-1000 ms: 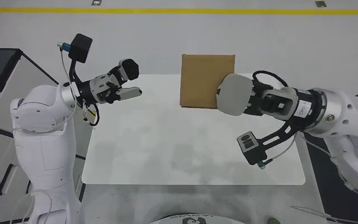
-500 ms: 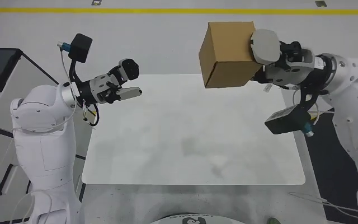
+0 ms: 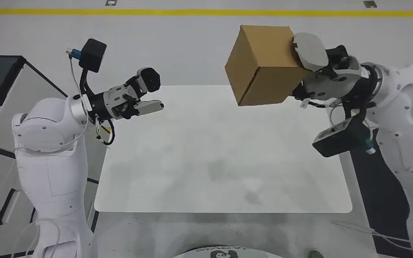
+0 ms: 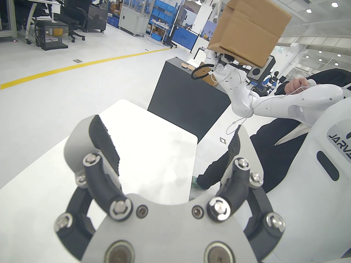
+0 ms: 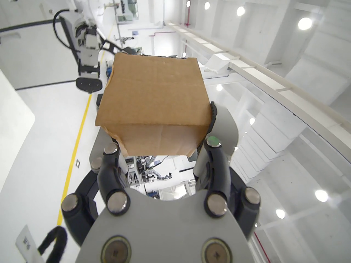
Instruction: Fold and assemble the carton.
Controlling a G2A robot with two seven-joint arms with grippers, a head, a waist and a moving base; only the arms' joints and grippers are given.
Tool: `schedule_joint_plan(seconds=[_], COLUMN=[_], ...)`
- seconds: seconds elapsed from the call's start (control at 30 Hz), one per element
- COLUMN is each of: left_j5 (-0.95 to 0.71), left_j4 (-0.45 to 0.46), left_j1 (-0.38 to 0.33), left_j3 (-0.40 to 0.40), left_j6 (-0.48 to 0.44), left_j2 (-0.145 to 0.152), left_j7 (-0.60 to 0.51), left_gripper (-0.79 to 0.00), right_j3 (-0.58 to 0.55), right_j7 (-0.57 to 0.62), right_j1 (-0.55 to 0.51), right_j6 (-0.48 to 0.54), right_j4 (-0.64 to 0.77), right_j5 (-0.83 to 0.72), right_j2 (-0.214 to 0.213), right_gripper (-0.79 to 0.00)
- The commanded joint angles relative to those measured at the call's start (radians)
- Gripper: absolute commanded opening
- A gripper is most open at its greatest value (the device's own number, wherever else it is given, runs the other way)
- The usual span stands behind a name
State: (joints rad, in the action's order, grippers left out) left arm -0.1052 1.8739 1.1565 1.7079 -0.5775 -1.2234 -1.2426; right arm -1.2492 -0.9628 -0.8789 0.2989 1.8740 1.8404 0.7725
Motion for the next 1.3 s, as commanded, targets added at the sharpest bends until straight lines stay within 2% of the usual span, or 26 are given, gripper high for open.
schedule_joint_plan(seconds=[0.0,0.2,0.27,0.63,0.83,0.87,1.27], left_j5=[0.000,0.000,0.000,0.000,0.000,0.000,0.000], left_j4=[0.000,0.000,0.000,0.000,0.000,0.000,0.000], left_j1=[0.000,0.000,0.000,0.000,0.000,0.000,0.000], left_j3=[0.000,0.000,0.000,0.000,0.000,0.000,0.000], left_j6=[0.000,0.000,0.000,0.000,0.000,0.000,0.000], left_j2=[0.000,0.000,0.000,0.000,0.000,0.000,0.000], left_j7=[0.000,0.000,0.000,0.000,0.000,0.000,0.000], left_gripper=[0.000,0.000,0.000,0.000,0.000,0.000,0.000], right_j3=[-0.001,0.028,0.050,0.049,0.070,0.084,0.154], right_j7=[-0.065,-0.307,-0.351,-0.340,-0.452,-0.470,-0.438], right_j1=[-0.019,-0.003,0.021,-0.002,0.006,0.002,0.063], right_j6=[-0.055,-0.101,-0.092,-0.097,-0.096,-0.096,-0.031], right_j4=[-0.021,-0.085,-0.100,-0.077,-0.062,-0.059,-0.078], right_j5=[-0.080,-0.140,-0.128,-0.158,-0.255,-0.315,-0.336], right_j2=[0.006,0.023,0.029,0.033,0.051,0.058,0.096], right_gripper=[-0.785,-0.785,-0.785,-0.785,-0.785,-0.785,-0.785])
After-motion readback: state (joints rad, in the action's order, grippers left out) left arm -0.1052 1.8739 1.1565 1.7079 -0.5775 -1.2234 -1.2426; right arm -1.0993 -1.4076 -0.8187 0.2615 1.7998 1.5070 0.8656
